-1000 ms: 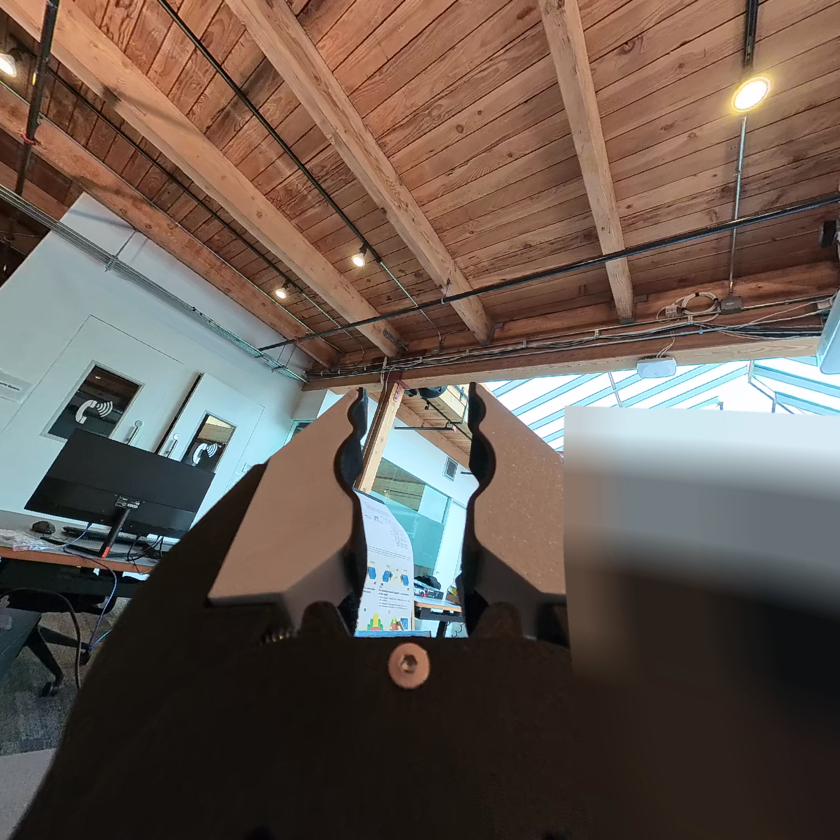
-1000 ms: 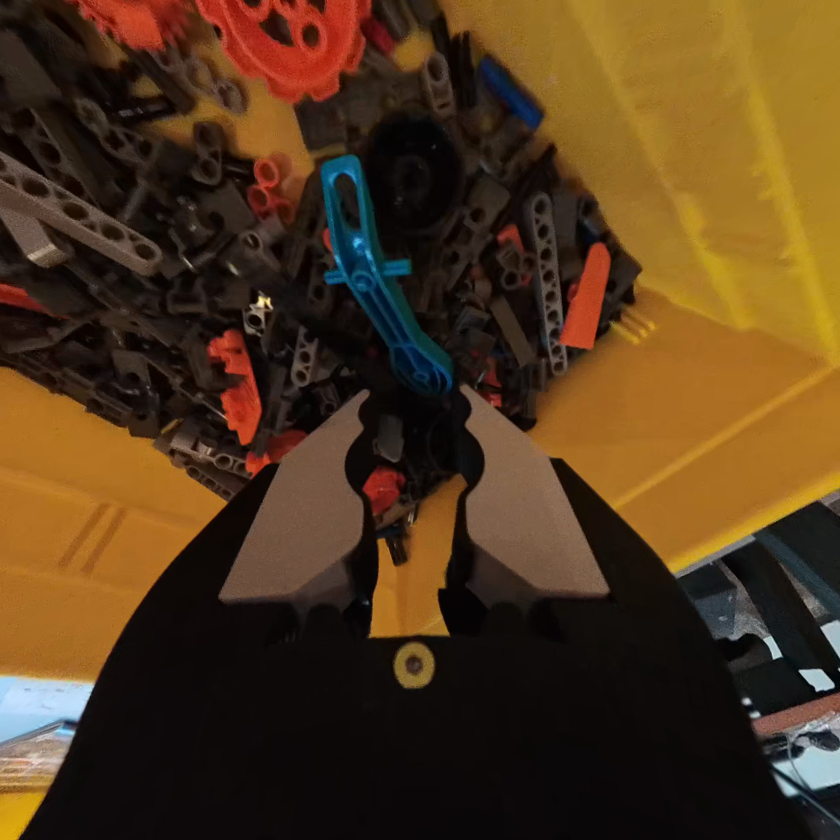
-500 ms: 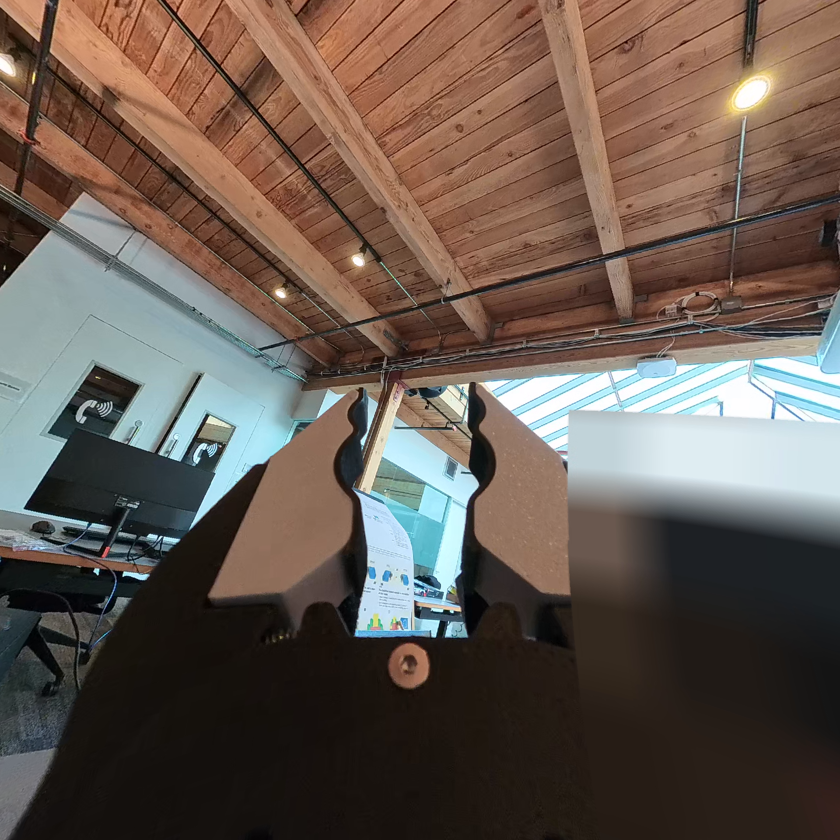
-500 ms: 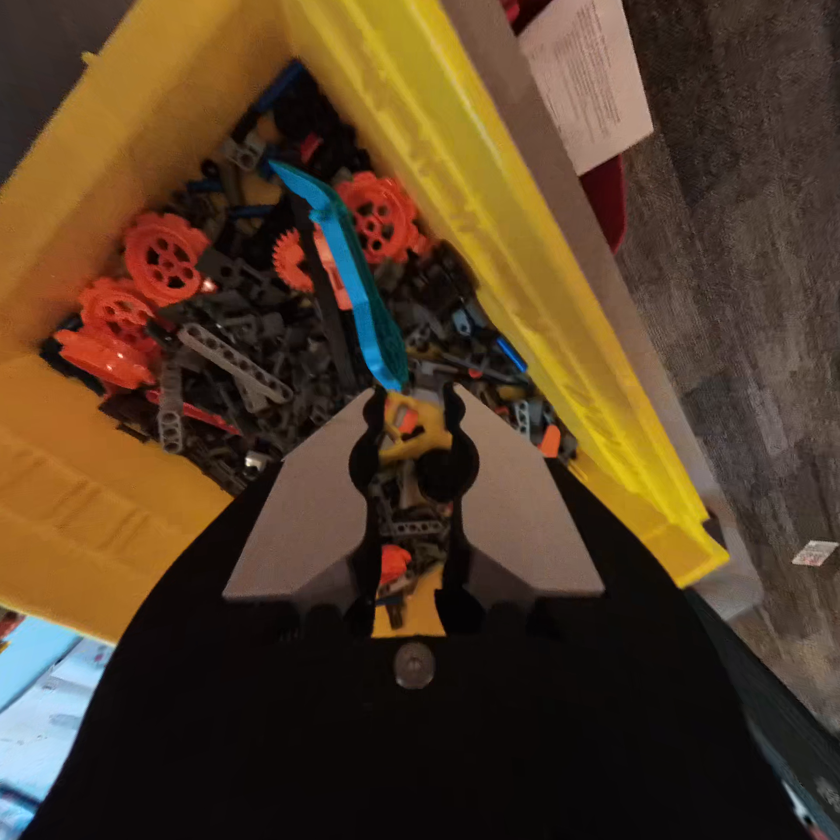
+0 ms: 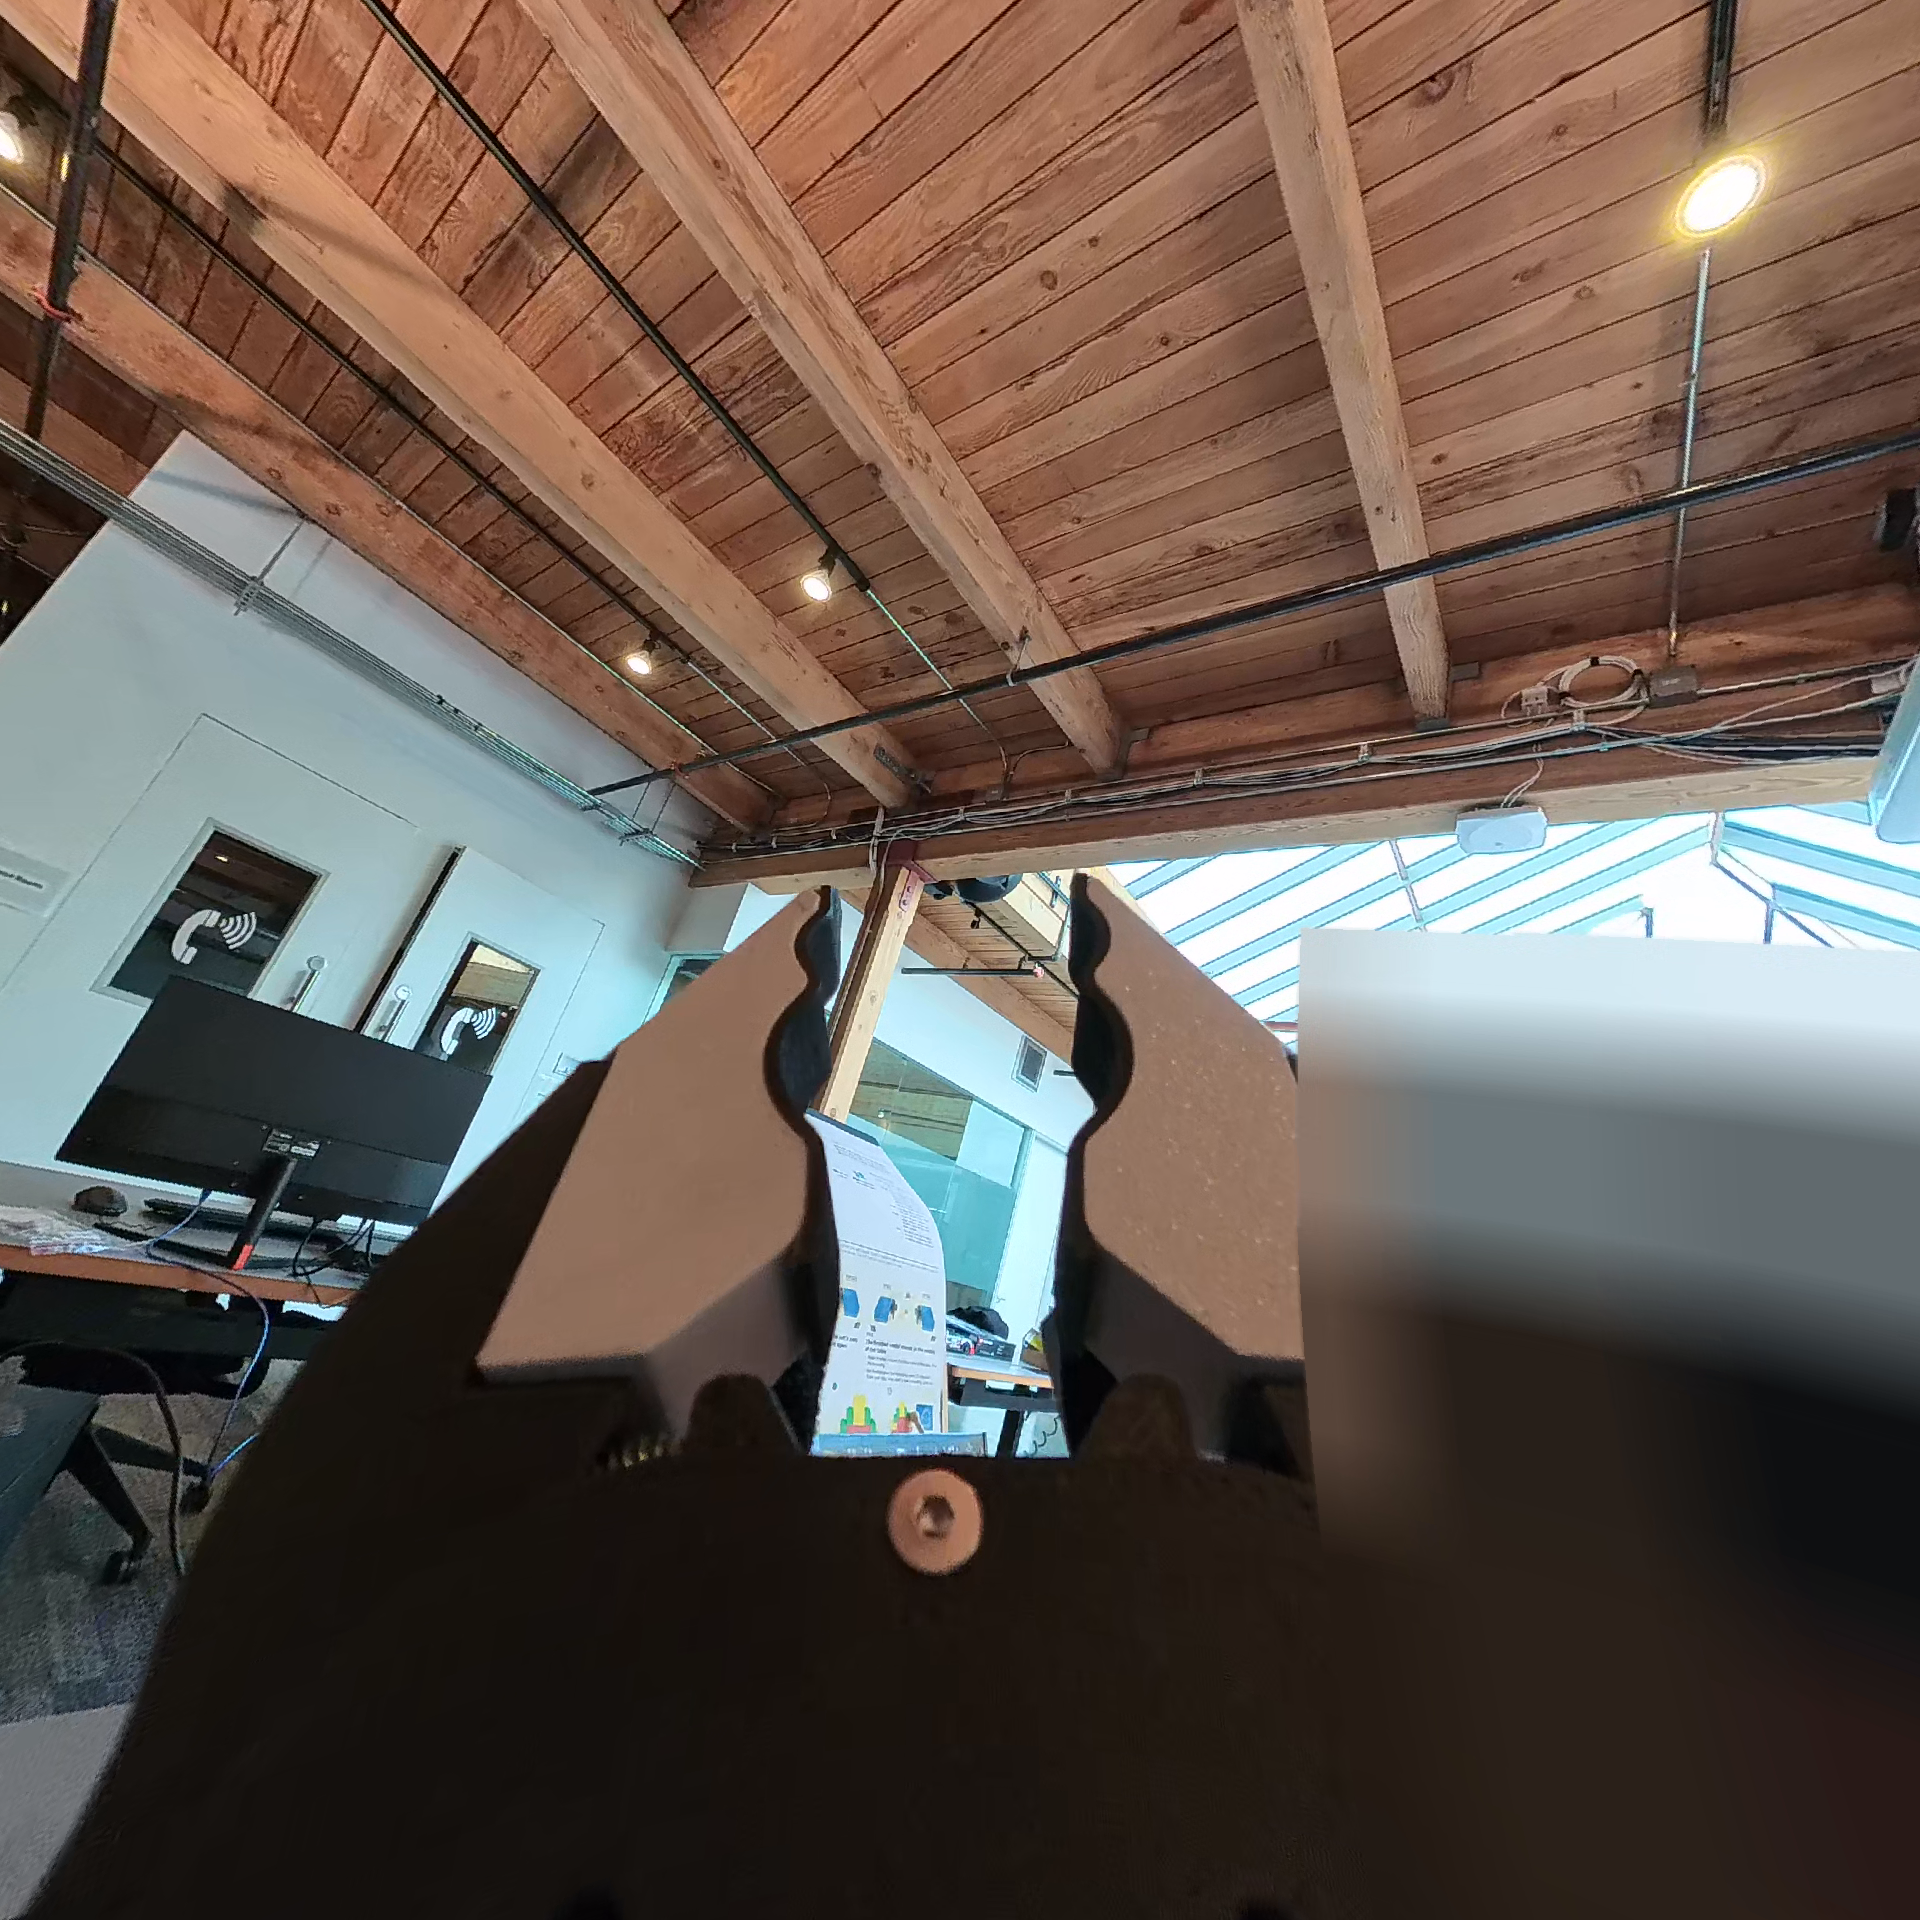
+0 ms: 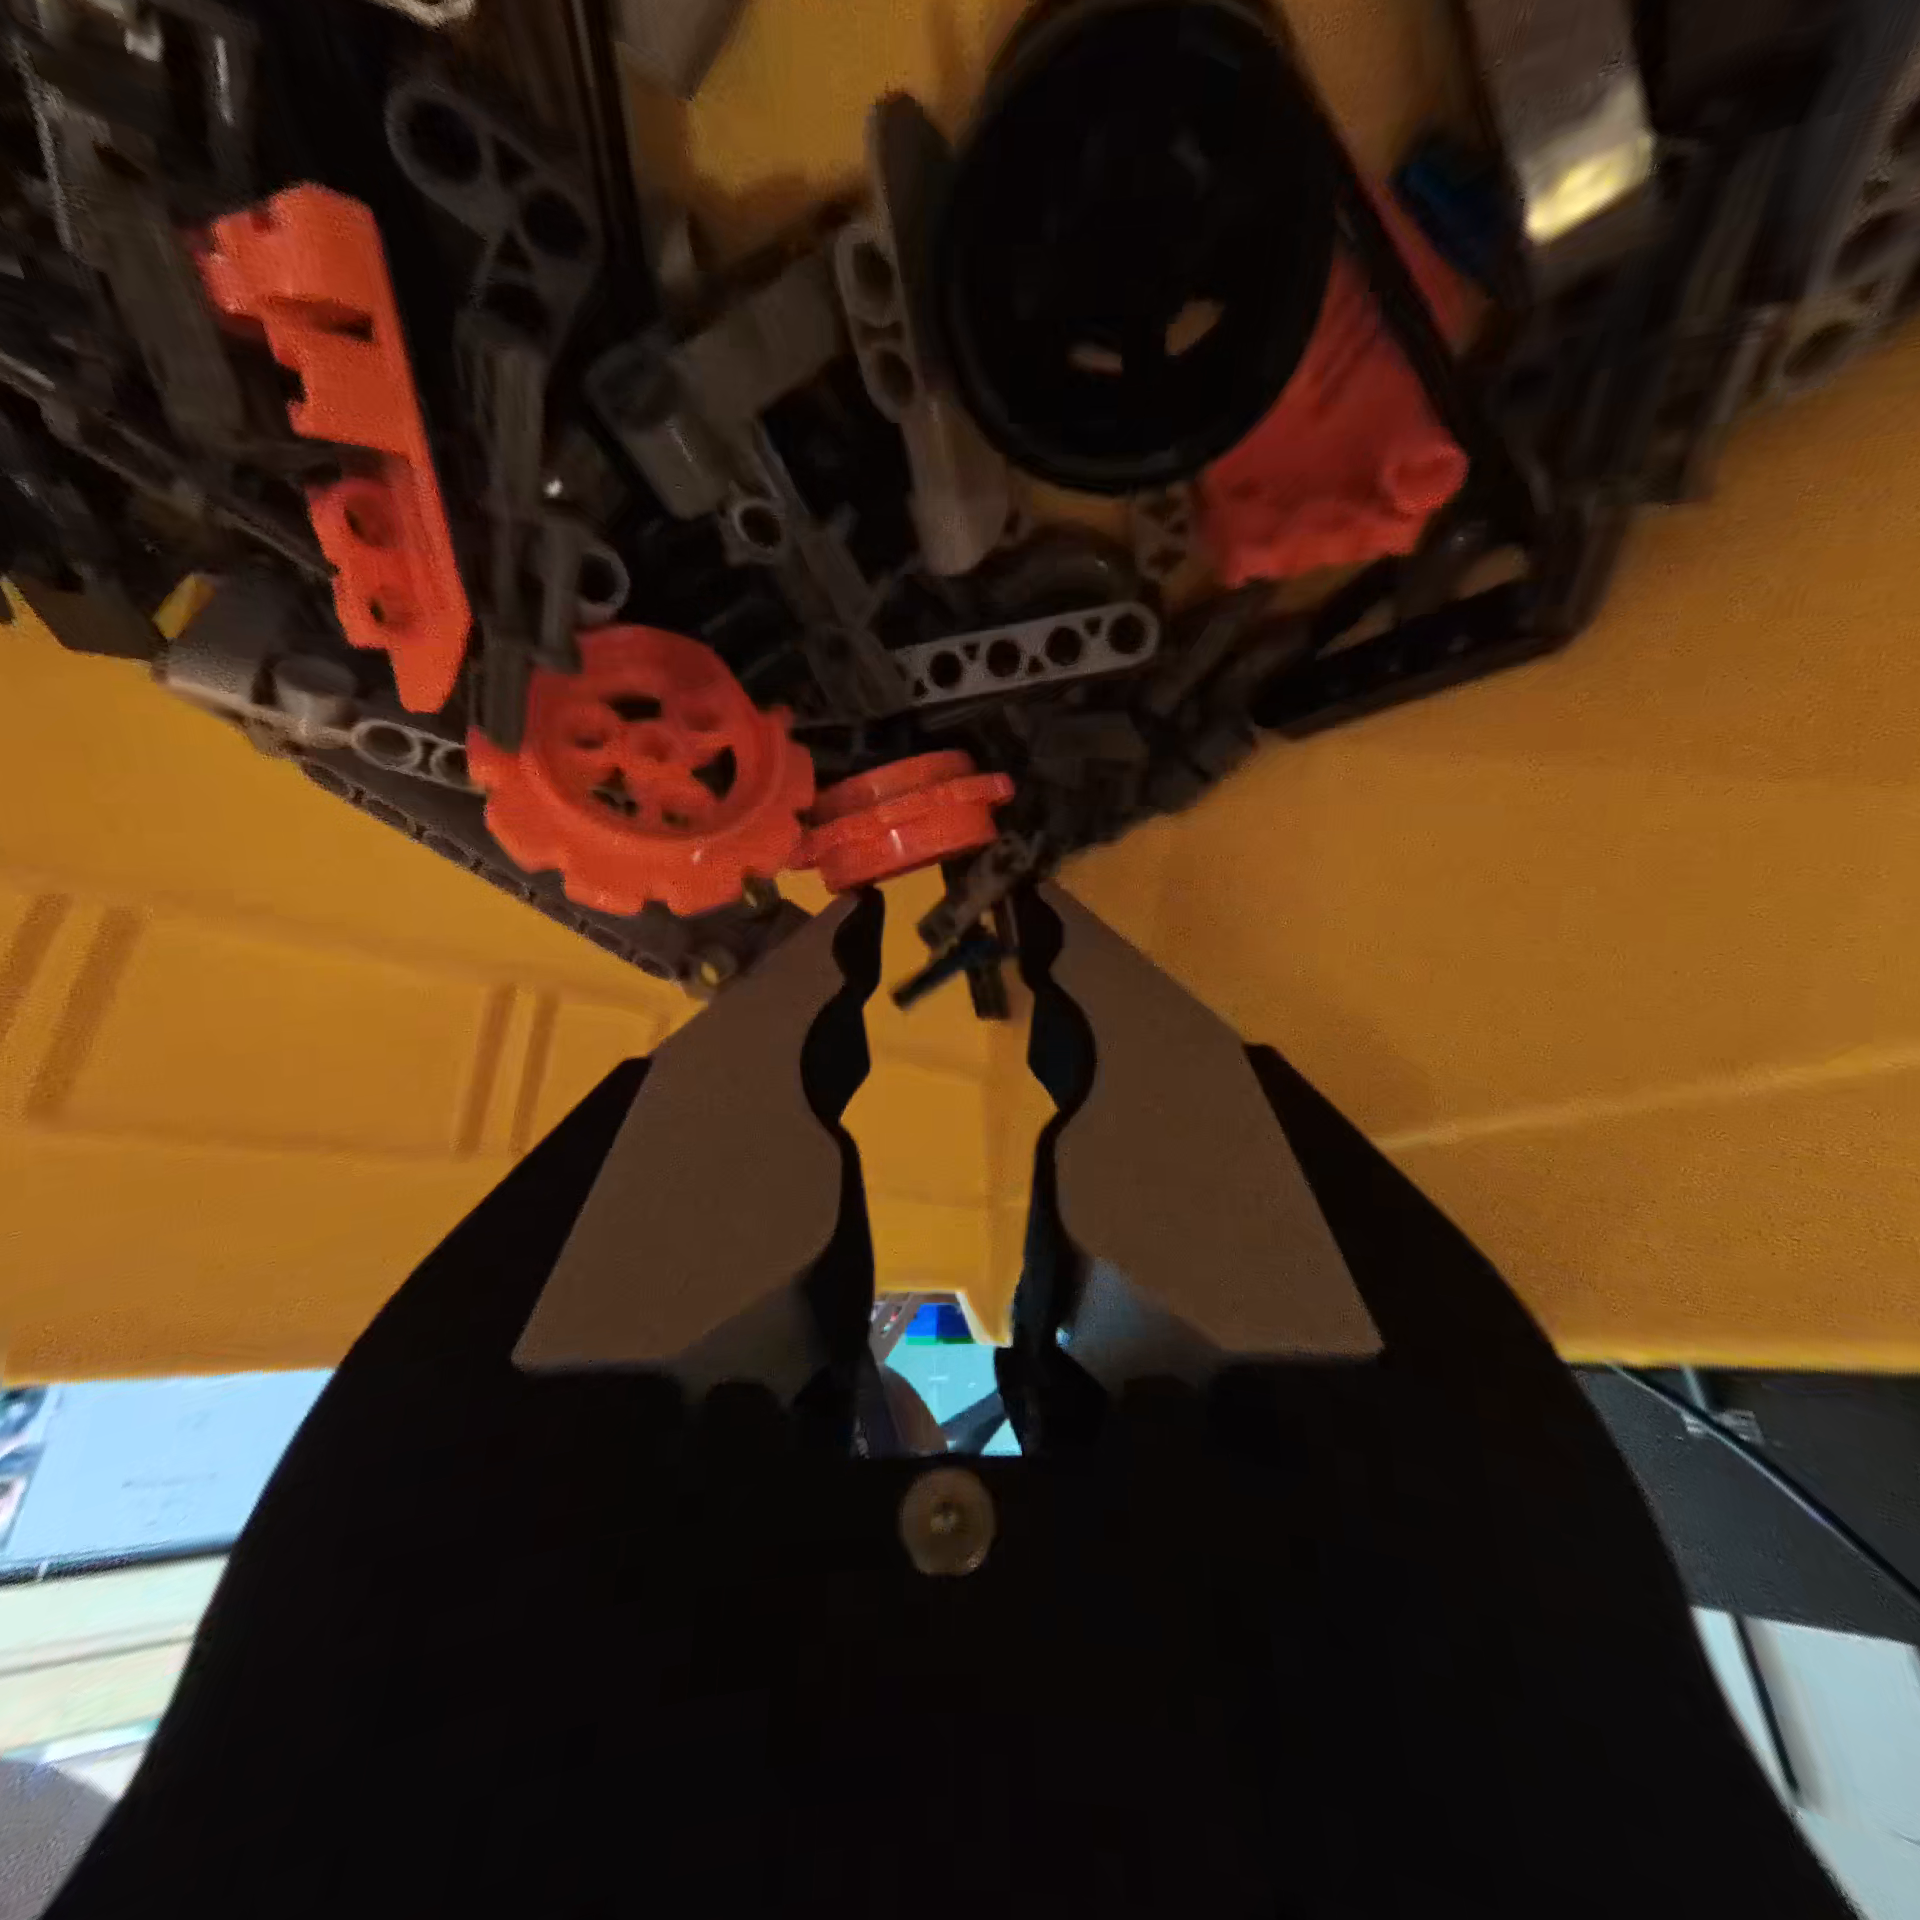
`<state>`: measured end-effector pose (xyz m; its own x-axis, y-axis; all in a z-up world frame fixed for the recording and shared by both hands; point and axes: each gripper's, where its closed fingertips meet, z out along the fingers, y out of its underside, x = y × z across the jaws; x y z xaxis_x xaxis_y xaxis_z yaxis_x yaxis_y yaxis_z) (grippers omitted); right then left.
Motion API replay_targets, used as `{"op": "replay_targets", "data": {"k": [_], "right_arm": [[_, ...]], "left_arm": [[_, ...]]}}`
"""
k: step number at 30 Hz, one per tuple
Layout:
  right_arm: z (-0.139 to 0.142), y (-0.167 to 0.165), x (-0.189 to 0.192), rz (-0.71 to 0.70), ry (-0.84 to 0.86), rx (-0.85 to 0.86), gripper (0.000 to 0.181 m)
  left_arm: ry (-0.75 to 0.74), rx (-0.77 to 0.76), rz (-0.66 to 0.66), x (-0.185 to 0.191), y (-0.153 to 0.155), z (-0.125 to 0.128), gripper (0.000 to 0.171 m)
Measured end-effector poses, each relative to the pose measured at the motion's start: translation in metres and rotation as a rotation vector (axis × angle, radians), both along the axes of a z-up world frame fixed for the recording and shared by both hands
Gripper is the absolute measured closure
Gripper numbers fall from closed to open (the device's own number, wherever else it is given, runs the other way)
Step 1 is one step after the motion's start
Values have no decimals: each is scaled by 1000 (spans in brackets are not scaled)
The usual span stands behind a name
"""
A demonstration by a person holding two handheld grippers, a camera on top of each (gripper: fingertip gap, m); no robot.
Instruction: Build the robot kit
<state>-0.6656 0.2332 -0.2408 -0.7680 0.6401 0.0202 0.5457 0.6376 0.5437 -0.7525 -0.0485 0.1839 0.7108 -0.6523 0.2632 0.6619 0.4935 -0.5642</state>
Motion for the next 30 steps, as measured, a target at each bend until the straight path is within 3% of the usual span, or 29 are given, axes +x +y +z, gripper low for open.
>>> {"op": "replay_targets", "data": {"k": [3,6,17,19,24,30], "right_arm": [[-6,-12,0,16,-8,-64,165],[-8,-58,-14,-33,91,-301,176],[2,-159,-39,137,197,-612,161],[8,-144,-44,150,217,-548,159],[14,-48,-38,59,183,-201,153],[4,9,-11,55,63,66,156]], "left_arm": [[1,0,-1,0,0,0,130],[-2,1,-2,0,0,0,130],[4,-5,-5,2,3,0,130],[6,-4,-5,2,2,0,130],[0,0,-4,0,1,0,130],[2,1,-5,1,0,0,130]]}}
